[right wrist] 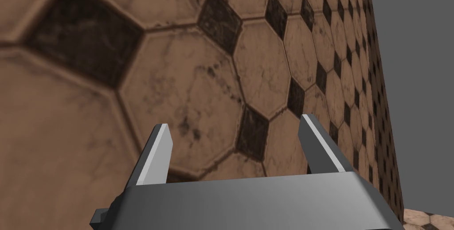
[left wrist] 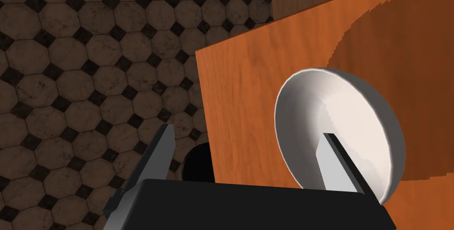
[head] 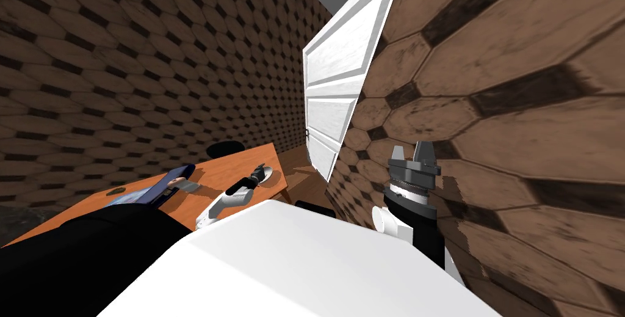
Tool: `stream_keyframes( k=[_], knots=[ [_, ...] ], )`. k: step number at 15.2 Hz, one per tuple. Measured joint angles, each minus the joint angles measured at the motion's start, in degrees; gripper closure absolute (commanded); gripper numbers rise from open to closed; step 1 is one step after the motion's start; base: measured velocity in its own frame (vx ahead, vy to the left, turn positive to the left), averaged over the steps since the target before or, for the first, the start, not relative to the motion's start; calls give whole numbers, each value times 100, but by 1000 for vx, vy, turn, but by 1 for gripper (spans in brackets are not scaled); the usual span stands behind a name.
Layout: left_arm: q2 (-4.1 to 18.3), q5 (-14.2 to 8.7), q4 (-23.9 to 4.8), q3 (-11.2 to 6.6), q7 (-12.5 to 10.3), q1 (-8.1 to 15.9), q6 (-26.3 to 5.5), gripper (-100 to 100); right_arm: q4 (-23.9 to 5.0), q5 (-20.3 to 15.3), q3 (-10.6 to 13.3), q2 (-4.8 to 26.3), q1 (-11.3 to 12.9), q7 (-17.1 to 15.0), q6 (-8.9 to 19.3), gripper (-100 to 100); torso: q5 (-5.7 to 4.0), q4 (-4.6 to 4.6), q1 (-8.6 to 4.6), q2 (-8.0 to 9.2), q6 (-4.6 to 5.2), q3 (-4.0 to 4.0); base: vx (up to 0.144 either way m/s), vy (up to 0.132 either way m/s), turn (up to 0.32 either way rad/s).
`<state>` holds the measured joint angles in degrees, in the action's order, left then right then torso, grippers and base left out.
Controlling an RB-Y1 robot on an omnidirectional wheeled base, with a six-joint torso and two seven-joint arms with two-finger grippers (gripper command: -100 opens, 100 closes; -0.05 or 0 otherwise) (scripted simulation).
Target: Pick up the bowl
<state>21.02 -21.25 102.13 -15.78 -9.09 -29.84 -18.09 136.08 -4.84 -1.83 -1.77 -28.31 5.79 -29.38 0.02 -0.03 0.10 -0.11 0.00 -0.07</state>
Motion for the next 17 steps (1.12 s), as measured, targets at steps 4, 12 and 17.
stream_keyframes(
  k=[4, 12, 17],
  knots=[
    [-11, -188, -172, -151, -57, -22, -397, -100, 0, 0, 0, 0, 0, 0, 0, 0, -1, 1, -2, 1, 0, 1, 24, 16, -87],
    [-43, -631, -677, -480, -189, -43, -1177, -100, 0, 0, 0, 0, 0, 0, 0, 0, 0, 1, -2, 2, 0, 1, 26, 22, -98],
    [-23, -947, -991, -672, -260, -62, -1623, -100, 0, 0, 0, 0, 0, 0, 0, 0, 0, 0, 0, 0, 0, 0, 26, 23, -98]
  ],
)
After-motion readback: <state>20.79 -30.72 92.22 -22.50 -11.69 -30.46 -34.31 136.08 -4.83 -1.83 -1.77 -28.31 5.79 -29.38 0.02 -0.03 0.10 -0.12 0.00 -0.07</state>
